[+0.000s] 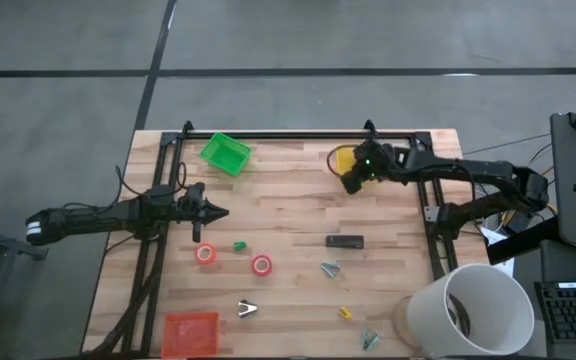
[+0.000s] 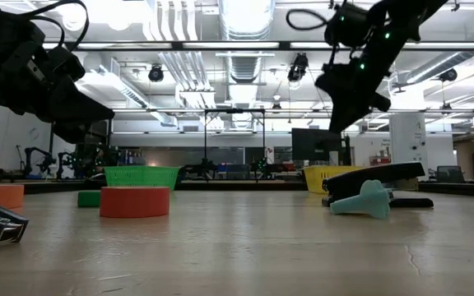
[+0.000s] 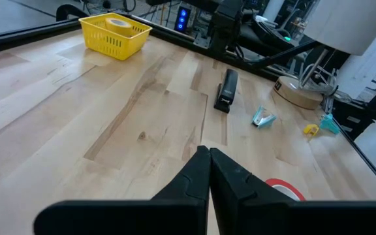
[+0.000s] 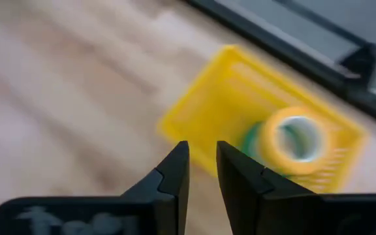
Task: Pick and place Stapler, Stapler remover, tape
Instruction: Put the bottom blue staple remover into the orange bin
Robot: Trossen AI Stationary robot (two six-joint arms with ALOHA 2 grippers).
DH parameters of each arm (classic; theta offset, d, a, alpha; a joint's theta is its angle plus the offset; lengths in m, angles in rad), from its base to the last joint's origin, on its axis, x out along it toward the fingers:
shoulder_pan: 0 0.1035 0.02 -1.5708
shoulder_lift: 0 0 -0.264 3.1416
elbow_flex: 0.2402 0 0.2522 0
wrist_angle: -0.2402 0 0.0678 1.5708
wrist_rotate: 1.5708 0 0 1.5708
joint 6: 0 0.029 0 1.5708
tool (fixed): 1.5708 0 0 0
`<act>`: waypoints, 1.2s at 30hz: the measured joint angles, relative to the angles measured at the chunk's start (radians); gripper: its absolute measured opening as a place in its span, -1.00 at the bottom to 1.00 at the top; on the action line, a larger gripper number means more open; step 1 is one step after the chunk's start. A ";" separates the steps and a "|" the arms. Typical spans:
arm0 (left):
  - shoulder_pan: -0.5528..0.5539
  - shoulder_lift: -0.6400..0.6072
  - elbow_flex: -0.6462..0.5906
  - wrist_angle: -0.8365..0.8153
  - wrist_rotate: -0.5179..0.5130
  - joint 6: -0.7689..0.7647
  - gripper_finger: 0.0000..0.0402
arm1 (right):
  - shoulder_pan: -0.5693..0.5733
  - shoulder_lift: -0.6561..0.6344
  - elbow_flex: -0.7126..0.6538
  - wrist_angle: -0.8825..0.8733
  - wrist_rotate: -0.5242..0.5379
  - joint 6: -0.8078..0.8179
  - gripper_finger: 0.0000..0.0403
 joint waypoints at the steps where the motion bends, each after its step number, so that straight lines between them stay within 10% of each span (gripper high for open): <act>1: 0.000 0.000 0.000 0.000 0.000 0.000 -0.94 | 0.026 -0.003 0.000 0.001 -0.011 0.010 -0.63; 25: 0.000 0.000 0.000 0.000 0.000 0.000 -0.94 | 0.489 0.007 0.000 0.140 -0.091 0.088 -0.74; 36: 0.000 0.001 0.000 0.000 0.000 0.000 -0.94 | 0.533 0.097 0.000 0.311 -0.113 0.138 -0.74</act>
